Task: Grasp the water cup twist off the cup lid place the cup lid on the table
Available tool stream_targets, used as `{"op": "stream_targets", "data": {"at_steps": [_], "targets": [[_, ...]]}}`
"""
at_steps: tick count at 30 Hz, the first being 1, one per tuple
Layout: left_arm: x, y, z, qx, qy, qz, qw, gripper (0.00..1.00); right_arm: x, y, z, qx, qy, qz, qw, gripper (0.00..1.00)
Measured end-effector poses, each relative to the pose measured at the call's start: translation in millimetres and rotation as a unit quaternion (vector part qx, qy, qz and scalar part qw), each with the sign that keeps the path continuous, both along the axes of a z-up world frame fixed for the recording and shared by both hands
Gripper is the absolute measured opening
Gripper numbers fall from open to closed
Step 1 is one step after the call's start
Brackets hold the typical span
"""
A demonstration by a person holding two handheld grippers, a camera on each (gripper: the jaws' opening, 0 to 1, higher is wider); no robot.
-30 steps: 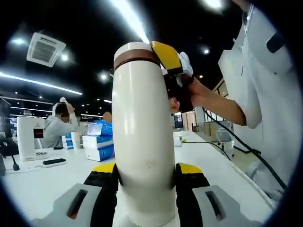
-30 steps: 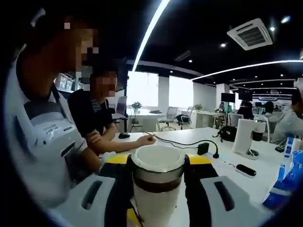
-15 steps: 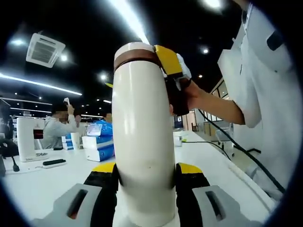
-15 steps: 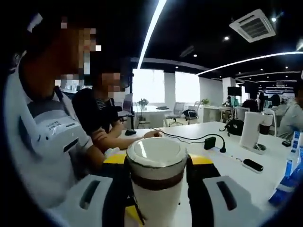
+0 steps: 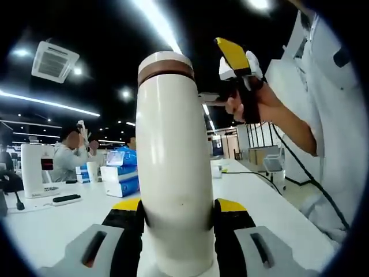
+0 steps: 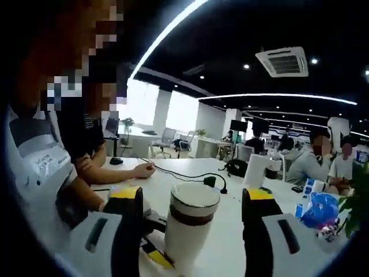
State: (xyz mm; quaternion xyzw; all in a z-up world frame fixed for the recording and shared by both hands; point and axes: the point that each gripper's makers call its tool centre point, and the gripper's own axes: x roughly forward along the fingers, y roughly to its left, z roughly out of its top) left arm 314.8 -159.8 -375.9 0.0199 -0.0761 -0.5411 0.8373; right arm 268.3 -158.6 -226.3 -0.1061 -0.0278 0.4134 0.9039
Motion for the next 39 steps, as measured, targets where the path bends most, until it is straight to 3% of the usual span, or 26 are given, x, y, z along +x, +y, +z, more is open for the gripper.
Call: {"op": "stream_targets", "data": {"at_steps": [4,8,10,14,18,25,31,39], "targets": [[-0.7,0,-0.2,0.0,0.0,0.0,1.0,0.49,-14,1,-11.8,-0.003,0.014,-0.04,0.9991,0.72],[-0.9,0,-0.3,0.001,-0.001,0.001,1.0,0.49,-37,8,-25.0,-0.006,0.041,-0.042,0.9983,0.64],[-1.1,0,-0.3,0.001,-0.001,0.001,1.0,0.49,-41,9,-29.9,-0.007,0.051,-0.054,0.9972,0.65],[-1.2,-1,-0.3,0.002,-0.002,0.001,1.0,0.49,-45,10,-36.9,0.028,0.073,-0.089,0.993,0.67],[-1.0,-1,-0.2,0.002,-0.001,0.001,1.0,0.49,-32,5,-40.7,0.066,0.093,-0.132,0.9847,0.71],[-0.2,0,-0.1,0.004,-0.002,0.002,1.0,0.49,3,1,-25.6,0.081,0.069,-0.164,0.9807,0.81],[-0.1,0,-0.1,0.003,-0.001,0.002,1.0,0.49,21,5,-19.2,0.079,0.056,-0.168,0.9811,0.78],[0.1,0,0.0,0.003,-0.001,0.001,1.0,0.49,34,13,-17.6,0.076,0.052,-0.158,0.9832,0.62]]}}
